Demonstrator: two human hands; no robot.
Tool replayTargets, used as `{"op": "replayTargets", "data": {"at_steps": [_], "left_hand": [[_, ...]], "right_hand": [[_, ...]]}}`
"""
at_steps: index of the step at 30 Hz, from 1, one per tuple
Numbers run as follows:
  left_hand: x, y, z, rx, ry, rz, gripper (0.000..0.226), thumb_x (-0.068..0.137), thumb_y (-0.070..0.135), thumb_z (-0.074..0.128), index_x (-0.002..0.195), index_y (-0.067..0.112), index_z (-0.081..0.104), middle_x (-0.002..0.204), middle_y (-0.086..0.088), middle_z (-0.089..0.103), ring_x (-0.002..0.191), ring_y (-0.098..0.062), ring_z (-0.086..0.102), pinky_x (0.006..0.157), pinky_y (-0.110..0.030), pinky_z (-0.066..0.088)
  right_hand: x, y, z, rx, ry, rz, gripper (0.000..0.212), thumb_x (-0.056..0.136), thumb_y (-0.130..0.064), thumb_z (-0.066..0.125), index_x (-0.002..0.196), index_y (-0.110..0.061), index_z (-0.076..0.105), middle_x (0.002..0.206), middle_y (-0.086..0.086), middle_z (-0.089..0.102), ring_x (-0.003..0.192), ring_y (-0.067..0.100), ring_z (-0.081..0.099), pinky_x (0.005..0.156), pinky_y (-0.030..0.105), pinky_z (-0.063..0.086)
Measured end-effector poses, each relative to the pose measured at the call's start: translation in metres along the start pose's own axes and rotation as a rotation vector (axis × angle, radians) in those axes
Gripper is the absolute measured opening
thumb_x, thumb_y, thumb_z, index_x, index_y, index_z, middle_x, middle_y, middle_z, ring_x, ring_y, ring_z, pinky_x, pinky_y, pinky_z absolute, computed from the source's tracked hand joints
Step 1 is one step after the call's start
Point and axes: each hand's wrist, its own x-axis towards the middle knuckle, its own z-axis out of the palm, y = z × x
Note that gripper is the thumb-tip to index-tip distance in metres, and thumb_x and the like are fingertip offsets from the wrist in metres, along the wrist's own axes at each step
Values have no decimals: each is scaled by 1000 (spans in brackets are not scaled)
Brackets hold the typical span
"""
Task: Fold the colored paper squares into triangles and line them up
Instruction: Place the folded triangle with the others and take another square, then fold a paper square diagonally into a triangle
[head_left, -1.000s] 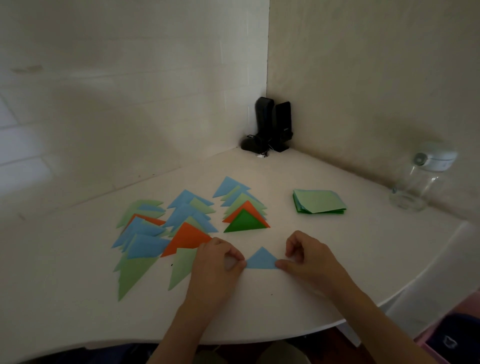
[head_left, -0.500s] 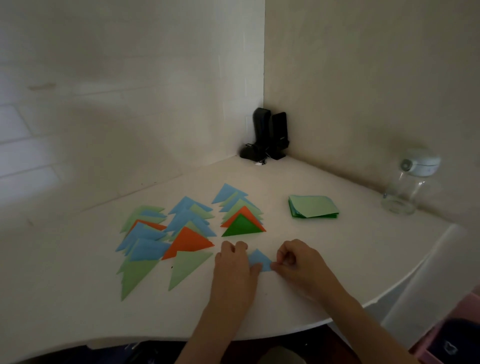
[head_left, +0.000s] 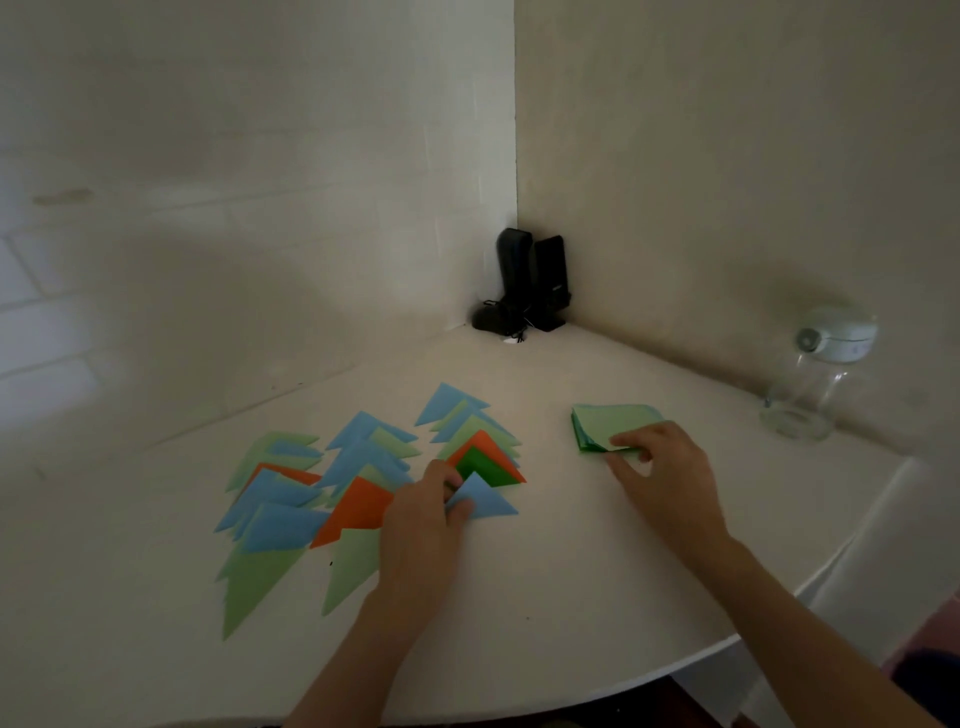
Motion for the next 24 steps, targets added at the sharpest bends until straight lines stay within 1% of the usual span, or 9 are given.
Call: {"op": "replayTargets", "data": {"at_steps": [2,4,6,8,10,14,17,21,24], "left_hand": [[7,-4,3,20,4,-6,15,85,19,66,94,23,55,76,7,56,75,-17,54,61,-30,37],[13,-4,6,49,15,5,14,85,19,66,92,22,55,75,8,53,74,-17,52,61,-31,38],[16,-4,9,86,30,27,14,84,18,68,90,20,55,79,5,53,78,-18,52,65,-33,41],[17,-4,12,100,57,22,17,81,17,71,91,17,57,87,2,53,84,-20,51,70,-34,43],[18,-6,13,84,88,14,22,77,15,74,92,15,58,92,0,51,88,-21,51,73,-33,43],[20,-6,13,77,102,17,26,75,15,76,95,16,58,95,1,49,89,-21,52,73,-32,44],[19,-4,12,69,96,23,27,76,14,75,96,17,58,95,1,50,91,-22,52,75,-36,46],[12,-1,10,27,115,73,21,81,15,71,96,19,57,91,5,48,86,-18,51,70,-32,45],[5,4,6,-30,134,171,13,85,16,66,94,20,57,89,7,48,82,-14,49,68,-27,44]], "right_hand": [[10,10,3,-96,-61,36,25,75,-23,75,99,-17,72,103,3,61,92,22,61,85,38,46],[15,15,8,-168,-136,46,30,79,-31,71,107,-21,70,111,-1,58,104,19,56,85,33,36],[18,14,13,-213,-178,43,33,81,-40,67,111,-27,68,114,-6,55,108,14,52,82,29,27],[21,12,17,-251,-177,37,30,83,-46,63,108,-33,68,114,-9,55,107,13,50,83,30,27],[23,10,21,-285,-142,28,23,85,-45,60,102,-34,71,110,-9,58,103,15,52,82,33,30],[25,11,26,-295,-81,19,18,88,-38,58,94,-30,74,103,-7,62,95,19,55,81,36,31],[25,11,29,-310,-52,10,17,87,-35,59,90,-27,74,100,-7,62,92,18,56,82,36,30],[27,4,26,-276,14,46,14,83,-33,63,81,-25,74,96,-8,63,89,15,55,82,34,26],[26,-1,12,-260,79,16,11,79,-31,68,77,-22,73,92,-6,64,83,15,55,79,35,29]]}}
